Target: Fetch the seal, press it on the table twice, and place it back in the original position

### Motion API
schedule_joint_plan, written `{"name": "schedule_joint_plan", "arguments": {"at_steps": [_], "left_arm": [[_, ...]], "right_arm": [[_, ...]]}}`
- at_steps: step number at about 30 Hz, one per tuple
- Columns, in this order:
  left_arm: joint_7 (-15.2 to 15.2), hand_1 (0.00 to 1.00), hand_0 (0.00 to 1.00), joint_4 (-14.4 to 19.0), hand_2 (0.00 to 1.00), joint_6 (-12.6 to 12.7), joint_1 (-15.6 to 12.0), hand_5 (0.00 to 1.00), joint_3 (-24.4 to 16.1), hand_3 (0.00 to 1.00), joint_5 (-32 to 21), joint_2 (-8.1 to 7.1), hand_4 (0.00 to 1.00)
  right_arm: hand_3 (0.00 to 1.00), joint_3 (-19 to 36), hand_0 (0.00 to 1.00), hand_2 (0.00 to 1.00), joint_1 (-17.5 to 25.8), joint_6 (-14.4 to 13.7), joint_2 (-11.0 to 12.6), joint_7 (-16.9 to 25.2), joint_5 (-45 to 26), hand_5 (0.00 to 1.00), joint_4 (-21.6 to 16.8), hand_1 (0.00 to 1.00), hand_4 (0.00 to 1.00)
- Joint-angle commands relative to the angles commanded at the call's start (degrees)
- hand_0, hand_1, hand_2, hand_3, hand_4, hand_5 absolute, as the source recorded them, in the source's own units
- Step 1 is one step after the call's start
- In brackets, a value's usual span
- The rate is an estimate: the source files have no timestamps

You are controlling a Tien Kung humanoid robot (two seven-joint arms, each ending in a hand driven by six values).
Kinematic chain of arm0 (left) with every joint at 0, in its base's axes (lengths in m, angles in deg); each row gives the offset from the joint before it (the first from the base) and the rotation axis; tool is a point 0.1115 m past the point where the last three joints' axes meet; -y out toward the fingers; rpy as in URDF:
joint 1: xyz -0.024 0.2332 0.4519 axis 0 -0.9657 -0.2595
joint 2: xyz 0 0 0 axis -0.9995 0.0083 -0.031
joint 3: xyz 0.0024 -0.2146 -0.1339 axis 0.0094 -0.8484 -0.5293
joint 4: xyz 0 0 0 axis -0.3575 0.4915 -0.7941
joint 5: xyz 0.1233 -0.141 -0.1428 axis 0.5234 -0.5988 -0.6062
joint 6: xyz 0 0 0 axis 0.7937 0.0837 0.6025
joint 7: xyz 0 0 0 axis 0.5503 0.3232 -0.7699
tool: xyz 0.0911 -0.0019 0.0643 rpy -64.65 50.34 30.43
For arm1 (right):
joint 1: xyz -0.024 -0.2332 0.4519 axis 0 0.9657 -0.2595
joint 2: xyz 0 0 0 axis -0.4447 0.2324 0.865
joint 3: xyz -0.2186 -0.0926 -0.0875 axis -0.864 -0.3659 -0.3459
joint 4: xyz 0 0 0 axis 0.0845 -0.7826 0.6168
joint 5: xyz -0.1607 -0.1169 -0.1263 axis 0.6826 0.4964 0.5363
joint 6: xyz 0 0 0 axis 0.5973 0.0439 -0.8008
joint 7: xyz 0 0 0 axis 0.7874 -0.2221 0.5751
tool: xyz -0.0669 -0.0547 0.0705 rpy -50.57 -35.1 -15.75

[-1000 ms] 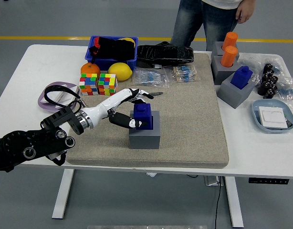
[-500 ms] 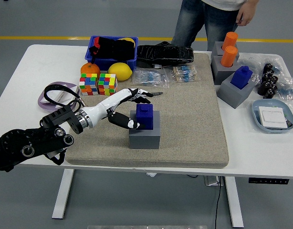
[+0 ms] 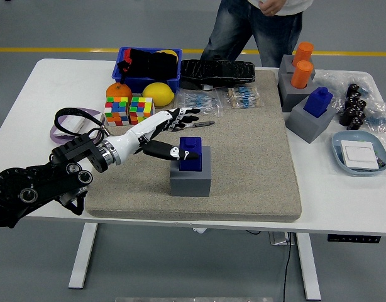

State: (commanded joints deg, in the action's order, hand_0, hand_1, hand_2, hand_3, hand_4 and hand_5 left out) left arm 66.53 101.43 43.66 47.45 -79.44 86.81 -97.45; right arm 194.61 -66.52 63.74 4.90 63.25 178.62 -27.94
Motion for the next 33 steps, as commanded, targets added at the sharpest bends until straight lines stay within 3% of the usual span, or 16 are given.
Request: {"name": "schedule_joint_plan", "arguments": {"at_steps": [2,3,6,12,20,33], "left_arm": [[0.1,0.973,0.925,0.4,0.949,-0.2,-1.0,0.44,-2.1,0.973,-0.2,-0.27,0.998],[0.1,0.978,0.931,0.5,0.961,-0.1,-1.6,0.608,-3.2,0.978,-0.3,-0.4,0.998],[-0.6,0.978,0.931,0.2,0.961,0.6,-3.8,0.608,-7.0,0.978,-1.0,-0.87,0.998],[-3.4,0.971,0.929,-1.7,0.949,3.5,-10.7,0.639,-17.1,0.973,-2.2,-1.76,0.998],[-4.3,0.965,0.924,-4.4,0.939,4.5,-18.2,0.631,-31.0,0.966,-0.2,-2.13,0.998],[-3.1,0.967,0.926,-6.1,0.941,4.5,-25.8,0.64,-48.3,0.97,5.7,0.18,0.998]], "right_arm": [[0.617,0.2,0.783,0.656,0.1,0.0,-0.1,-0.1,0.1,0.45,0.0,0.679,0.789],[0.617,0.3,0.782,0.656,0.1,0.0,-0.2,-0.1,0.2,0.45,0.0,0.678,0.789],[0.617,0.5,0.782,0.656,0.3,0.0,-0.3,-0.3,0.3,0.45,0.1,0.678,0.789],[0.617,1.4,0.782,0.656,1.0,-0.3,-0.6,-0.8,1.2,0.45,0.3,0.678,0.789],[0.617,1.9,0.782,0.656,1.2,-0.3,-0.9,-1.3,1.7,0.449,0.2,0.678,0.79],[0.617,1.8,0.783,0.657,1.0,-0.2,-1.6,-1.7,2.4,0.45,0.3,0.679,0.789]]}}
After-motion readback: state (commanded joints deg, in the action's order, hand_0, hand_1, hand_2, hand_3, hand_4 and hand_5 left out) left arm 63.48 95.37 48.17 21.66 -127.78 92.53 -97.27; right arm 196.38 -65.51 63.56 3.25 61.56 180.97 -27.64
